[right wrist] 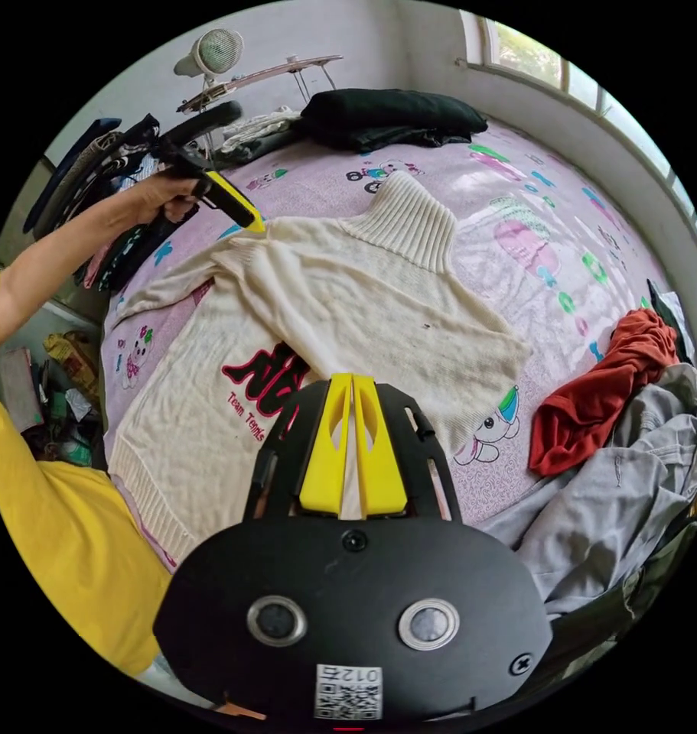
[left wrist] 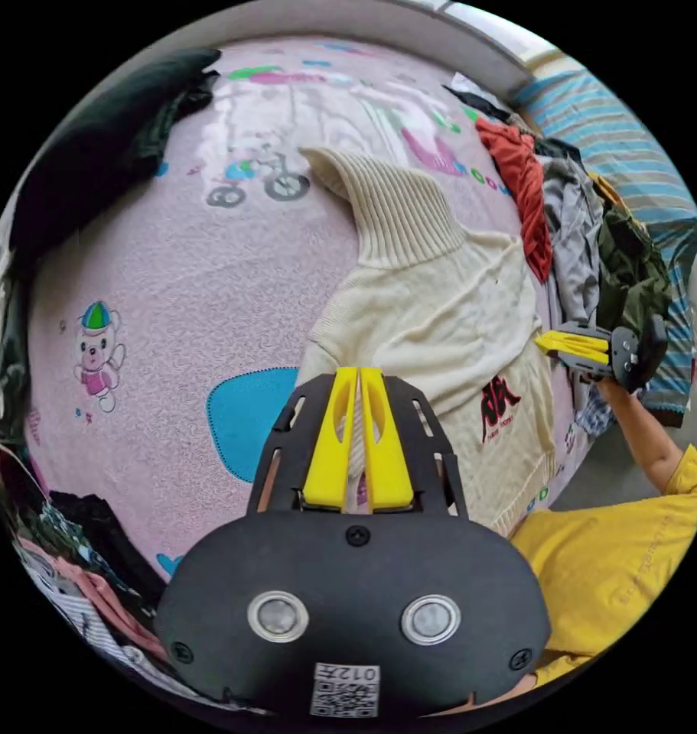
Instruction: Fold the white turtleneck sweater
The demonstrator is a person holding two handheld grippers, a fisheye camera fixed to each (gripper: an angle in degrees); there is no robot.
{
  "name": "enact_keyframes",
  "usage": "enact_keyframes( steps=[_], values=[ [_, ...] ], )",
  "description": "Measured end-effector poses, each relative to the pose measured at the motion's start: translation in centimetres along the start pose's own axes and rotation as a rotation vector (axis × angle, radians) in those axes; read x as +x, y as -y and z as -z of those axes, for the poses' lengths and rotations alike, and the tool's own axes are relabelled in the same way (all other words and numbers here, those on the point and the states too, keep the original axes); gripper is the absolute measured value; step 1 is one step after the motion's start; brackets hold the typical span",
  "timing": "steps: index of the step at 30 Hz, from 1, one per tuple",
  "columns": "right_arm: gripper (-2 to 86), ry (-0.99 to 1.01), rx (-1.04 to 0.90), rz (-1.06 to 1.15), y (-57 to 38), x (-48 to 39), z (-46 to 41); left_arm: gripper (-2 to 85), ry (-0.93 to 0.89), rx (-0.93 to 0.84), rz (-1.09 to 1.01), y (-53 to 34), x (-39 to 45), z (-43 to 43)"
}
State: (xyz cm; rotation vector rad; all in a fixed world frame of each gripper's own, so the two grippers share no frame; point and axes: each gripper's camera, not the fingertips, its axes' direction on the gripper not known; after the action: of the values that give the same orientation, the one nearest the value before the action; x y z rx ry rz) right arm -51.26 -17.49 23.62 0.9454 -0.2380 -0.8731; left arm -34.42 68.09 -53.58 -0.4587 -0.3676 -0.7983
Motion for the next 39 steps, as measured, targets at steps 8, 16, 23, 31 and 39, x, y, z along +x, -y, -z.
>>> enact_keyframes(
  steps=[8, 16, 23, 31, 39],
  values=[
    [0.0, -0.008, -0.029, -0.167, 5.4, 4.5, -3.4, 0.3, 0.016, -0.082, -0.03, -4.8, 3.8, -2.9],
    [0.0, -0.085, -0.034, -0.343, 6.0, 8.8, -4.0, 0.3, -0.163, -0.064, 0.2, -7.2, -1.6, -4.0],
    [0.1, 0.148, 0.08, -0.226, 1.9, 5.7, -1.8, 0.3, -0.213, 0.006, -0.012, -9.2, 5.5, -3.4],
    [0.0, 0.125, -0.034, 0.029, 7.5, 0.2, -5.2, 0.4, -0.223, 0.099, 0.112, -10.3, 7.9, -7.4],
    [0.0, 0.111, -0.045, -0.118, 10.4, 2.3, -7.9, 0.3, -0.329, 0.11, 0.176, -13.2, 6.0, -9.9]
  ],
)
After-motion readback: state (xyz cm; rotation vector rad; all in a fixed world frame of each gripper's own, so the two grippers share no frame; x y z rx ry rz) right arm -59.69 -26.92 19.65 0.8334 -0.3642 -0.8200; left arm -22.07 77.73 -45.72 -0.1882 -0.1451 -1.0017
